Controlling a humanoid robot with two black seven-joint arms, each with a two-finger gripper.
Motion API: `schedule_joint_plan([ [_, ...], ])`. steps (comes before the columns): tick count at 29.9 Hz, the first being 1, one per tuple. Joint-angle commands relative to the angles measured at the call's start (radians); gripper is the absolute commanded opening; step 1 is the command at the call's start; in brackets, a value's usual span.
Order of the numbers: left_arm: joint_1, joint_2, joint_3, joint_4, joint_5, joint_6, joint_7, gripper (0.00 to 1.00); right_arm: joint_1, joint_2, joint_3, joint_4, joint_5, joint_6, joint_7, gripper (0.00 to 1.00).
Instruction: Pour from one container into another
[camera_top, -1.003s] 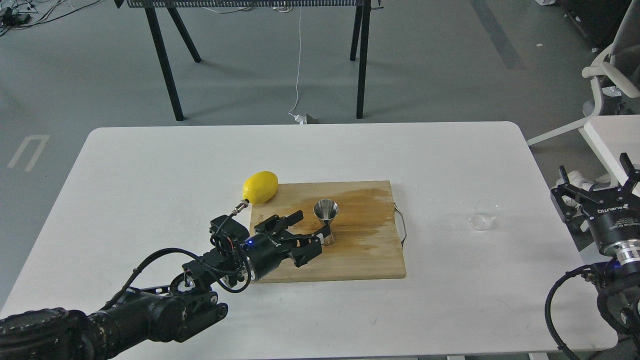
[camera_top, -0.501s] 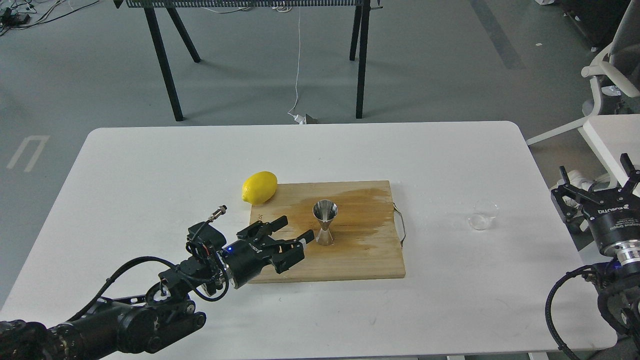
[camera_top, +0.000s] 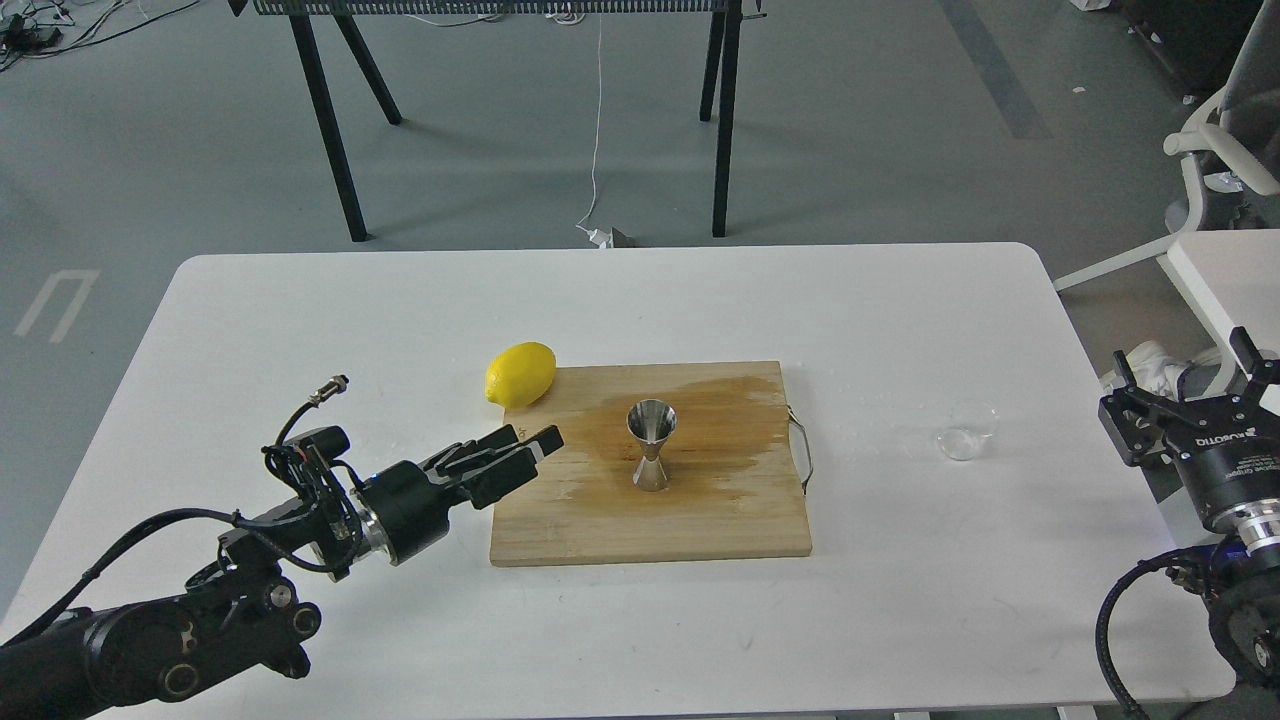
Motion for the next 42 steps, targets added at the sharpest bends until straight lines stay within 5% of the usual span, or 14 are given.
schedule_joint_plan([
  [1,0.005,0.037,-0.102,-0.028,-0.098,-0.239,0.000,0.94,-0.064,-0.031,-0.004,0.032,0.033,0.000,-0.018,0.99],
  [6,0.003,0.063,-0.203,0.014,-0.269,-0.633,0.000,0.96,-0.153,-0.062,-0.008,0.072,0.038,0.000,-0.049,0.99],
  [11,0.006,0.061,-0.335,0.092,-0.462,-0.633,0.000,0.97,-0.175,-0.051,-0.049,0.078,0.038,-0.013,-0.054,0.99],
  [17,-0.006,0.055,-0.423,0.181,-0.713,-0.633,0.000,0.97,-0.136,-0.047,-0.089,0.104,0.038,-0.177,-0.057,0.99],
  [34,-0.005,0.053,-0.426,0.265,-0.929,-0.633,0.000,0.99,0.058,-0.004,-0.238,0.087,0.030,-0.499,-0.069,0.99],
  [42,0.000,0.053,-0.424,0.265,-0.929,-0.633,0.000,0.99,0.124,0.051,-0.251,0.011,0.027,-0.556,-0.081,0.99],
])
